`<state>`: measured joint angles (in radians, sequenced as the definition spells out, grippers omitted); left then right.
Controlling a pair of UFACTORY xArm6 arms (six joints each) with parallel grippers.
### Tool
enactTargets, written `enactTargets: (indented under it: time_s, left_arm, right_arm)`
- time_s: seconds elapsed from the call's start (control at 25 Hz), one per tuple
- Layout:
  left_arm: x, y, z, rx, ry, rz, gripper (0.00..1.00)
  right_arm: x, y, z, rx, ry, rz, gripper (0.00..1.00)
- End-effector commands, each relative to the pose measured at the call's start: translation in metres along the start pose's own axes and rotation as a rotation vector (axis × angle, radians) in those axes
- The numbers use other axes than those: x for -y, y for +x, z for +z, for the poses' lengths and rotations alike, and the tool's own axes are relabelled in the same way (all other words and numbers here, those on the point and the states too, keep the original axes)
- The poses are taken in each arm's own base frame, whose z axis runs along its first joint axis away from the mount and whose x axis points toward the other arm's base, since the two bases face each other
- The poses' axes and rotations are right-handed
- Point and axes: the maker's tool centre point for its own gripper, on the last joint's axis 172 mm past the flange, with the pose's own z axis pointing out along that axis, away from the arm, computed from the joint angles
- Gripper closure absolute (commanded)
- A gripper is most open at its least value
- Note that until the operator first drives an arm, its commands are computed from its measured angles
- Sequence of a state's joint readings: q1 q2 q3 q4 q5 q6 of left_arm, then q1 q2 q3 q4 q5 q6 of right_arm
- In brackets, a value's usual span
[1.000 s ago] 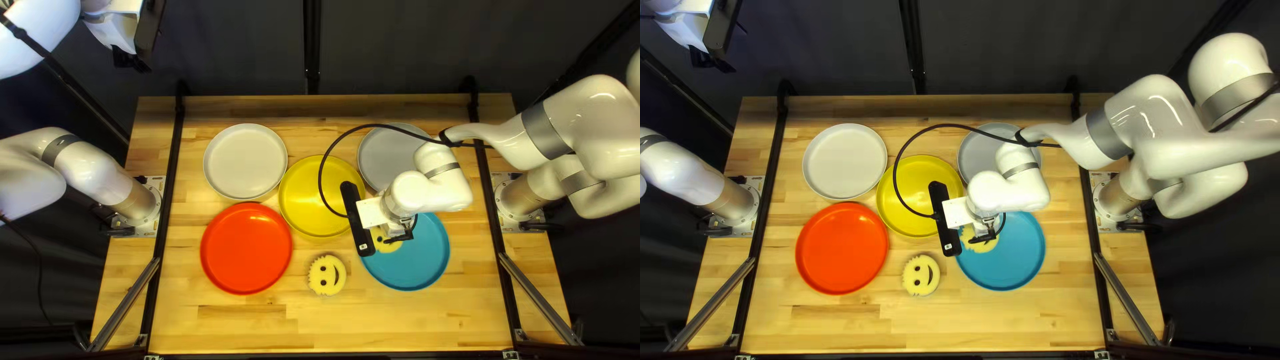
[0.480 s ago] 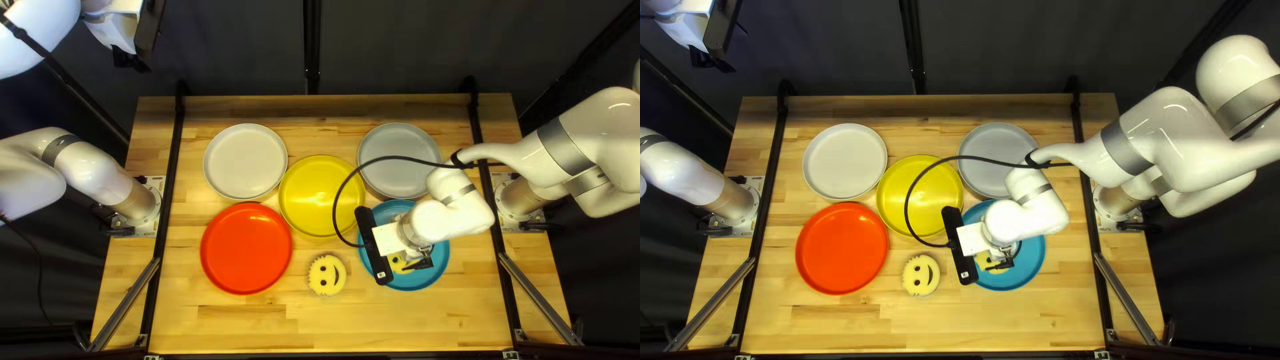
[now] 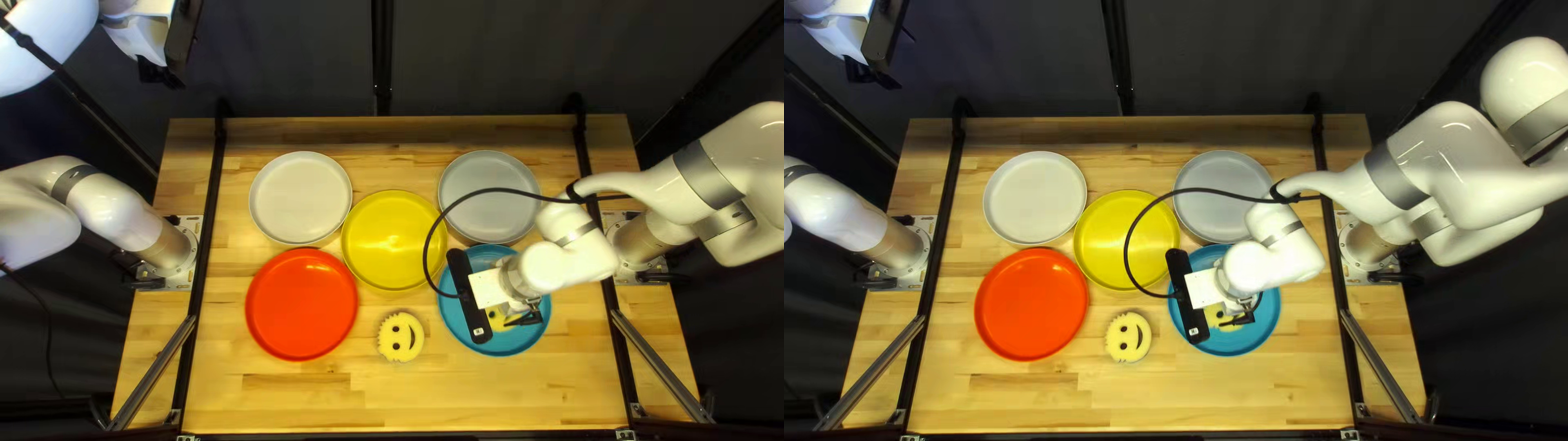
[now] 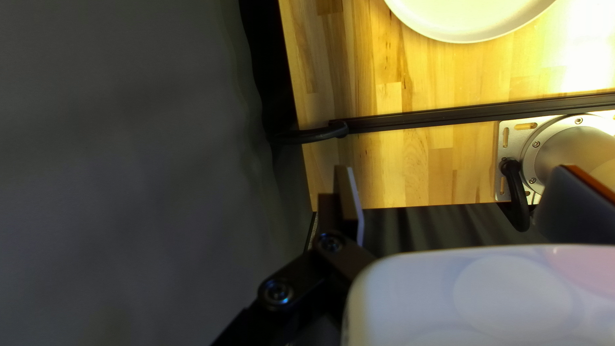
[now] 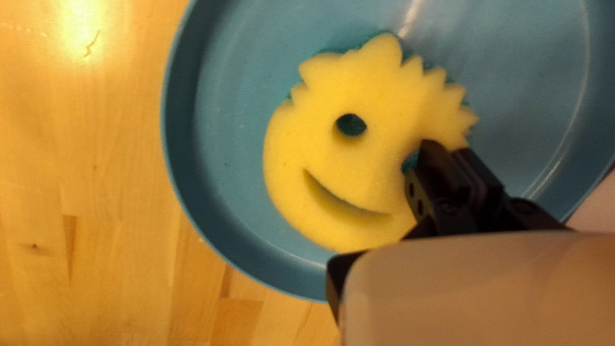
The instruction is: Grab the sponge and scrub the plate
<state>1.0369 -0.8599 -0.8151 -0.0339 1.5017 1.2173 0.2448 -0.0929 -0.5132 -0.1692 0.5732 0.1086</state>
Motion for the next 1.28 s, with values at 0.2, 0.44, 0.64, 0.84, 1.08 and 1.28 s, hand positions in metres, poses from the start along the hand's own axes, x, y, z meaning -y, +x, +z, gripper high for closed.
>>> enactTargets:
  time_s: [0.2, 0.44, 0.64, 0.84, 1.08, 1.28]
  left_arm:
    - [0.000, 0.000, 0.000, 0.000, 0.000, 0.000, 0.00]
    - [0.000, 0.000, 0.000, 0.000, 0.000, 0.000, 0.00]
    - [0.000, 0.000, 0.000, 0.000, 0.000, 0.000, 0.00]
    - [0.000, 0.000, 0.000, 0.000, 0.000, 0.000, 0.00]
    - [0.000, 0.000, 0.000, 0.000, 0.000, 0.000, 0.00]
    - [0.000, 0.000, 0.000, 0.000, 0.000, 0.000, 0.00]
  right_arm:
    - [-0.023, 0.004, 0.003, -0.038, -0.014, -0.025, 1.00]
    - [0.001, -0.001, 0.001, -0.033, -0.018, -0.041, 1.00]
    - [0.025, -0.011, 0.001, -0.015, -0.018, -0.058, 1.00]
    - [0.045, -0.026, 0.001, 0.009, -0.011, -0.069, 1.00]
    - [0.050, -0.038, 0.004, 0.029, -0.002, -0.072, 1.00]
    - [0.025, -0.038, 0.006, 0.023, -0.003, -0.056, 1.00]
